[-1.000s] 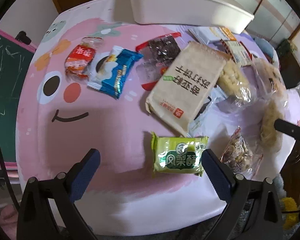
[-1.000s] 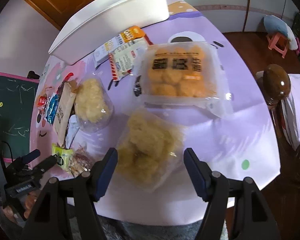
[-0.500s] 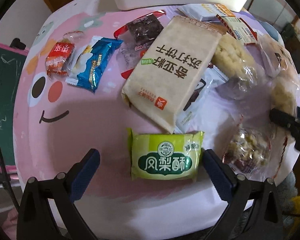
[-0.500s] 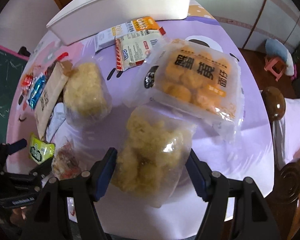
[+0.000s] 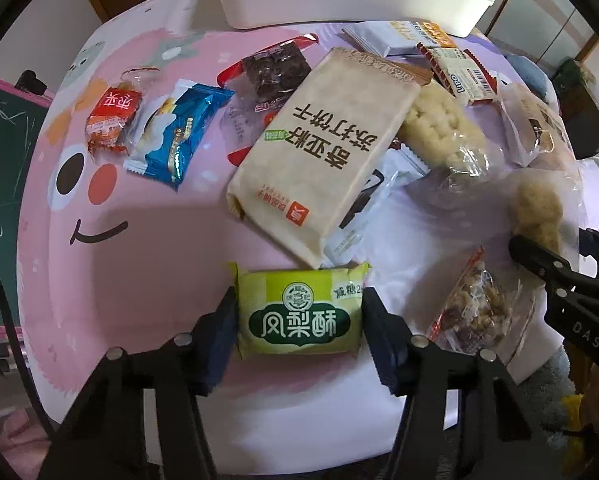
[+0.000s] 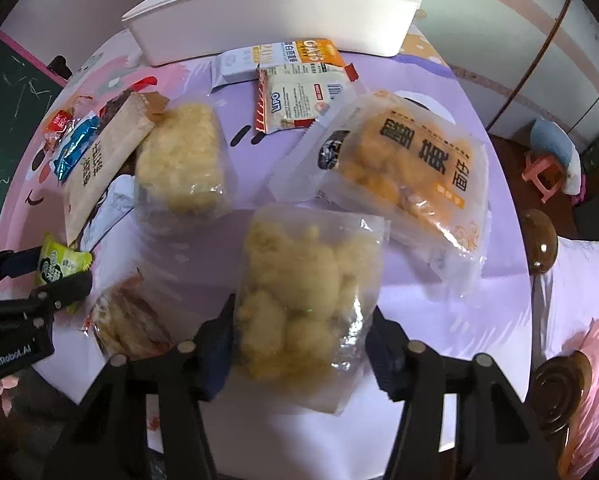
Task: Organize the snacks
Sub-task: 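Lift both packets over the white basket and release them inside, then withdraw both tools from the basket toward the remaining snacks, then grasp the blue wrapper with the left gripper while the right grasps the beige biscuit bag, then lift the blue wrapper and beige bag toward the white basket, then open both grippers over the white basket to drop both packets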
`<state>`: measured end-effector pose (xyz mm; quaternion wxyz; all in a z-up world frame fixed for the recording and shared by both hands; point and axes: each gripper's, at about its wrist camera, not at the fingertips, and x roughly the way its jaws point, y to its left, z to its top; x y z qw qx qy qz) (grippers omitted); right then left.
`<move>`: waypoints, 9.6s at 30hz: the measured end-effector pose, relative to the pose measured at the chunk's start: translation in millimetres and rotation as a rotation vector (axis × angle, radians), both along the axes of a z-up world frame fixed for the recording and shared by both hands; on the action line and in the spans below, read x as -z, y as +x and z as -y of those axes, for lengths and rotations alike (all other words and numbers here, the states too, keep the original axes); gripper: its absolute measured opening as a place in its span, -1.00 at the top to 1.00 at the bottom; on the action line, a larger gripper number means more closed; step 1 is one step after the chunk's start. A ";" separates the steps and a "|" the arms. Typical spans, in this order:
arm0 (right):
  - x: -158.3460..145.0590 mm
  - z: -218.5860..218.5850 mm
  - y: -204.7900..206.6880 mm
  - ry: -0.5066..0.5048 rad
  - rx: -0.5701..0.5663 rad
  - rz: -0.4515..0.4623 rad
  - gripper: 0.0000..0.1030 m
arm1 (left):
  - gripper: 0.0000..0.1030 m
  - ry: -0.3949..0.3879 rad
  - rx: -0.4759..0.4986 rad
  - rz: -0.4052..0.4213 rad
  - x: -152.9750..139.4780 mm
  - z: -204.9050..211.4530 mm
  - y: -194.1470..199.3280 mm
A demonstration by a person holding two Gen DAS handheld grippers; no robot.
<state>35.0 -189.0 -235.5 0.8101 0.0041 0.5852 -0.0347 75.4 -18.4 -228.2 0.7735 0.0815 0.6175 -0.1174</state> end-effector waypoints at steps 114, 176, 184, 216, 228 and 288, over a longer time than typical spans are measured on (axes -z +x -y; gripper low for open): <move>-180.0 -19.3 94.4 0.103 -0.151 0.527 -0.81 | -0.85 -0.123 -0.047 0.554 -240.8 17.8 140.0; -28.8 -70.6 84.4 0.202 -0.264 0.137 -0.47 | -0.71 -0.096 -0.098 0.288 -54.2 -100.3 72.4; -25.7 -87.3 103.1 0.205 -0.334 0.161 -0.21 | -0.21 -0.099 -0.074 0.170 -20.2 -87.6 102.5; -18.1 -101.8 98.4 0.362 -0.014 -0.035 -0.26 | 0.55 -0.063 0.018 0.206 -15.3 -80.5 93.7; 9.6 -157.6 122.9 0.143 0.106 -0.036 -0.49 | 0.55 -0.121 -0.073 0.231 -30.0 -133.6 72.1; -190.9 41.0 266.9 0.090 0.078 0.457 0.57 | -0.81 -0.131 0.076 0.529 -193.6 84.9 268.6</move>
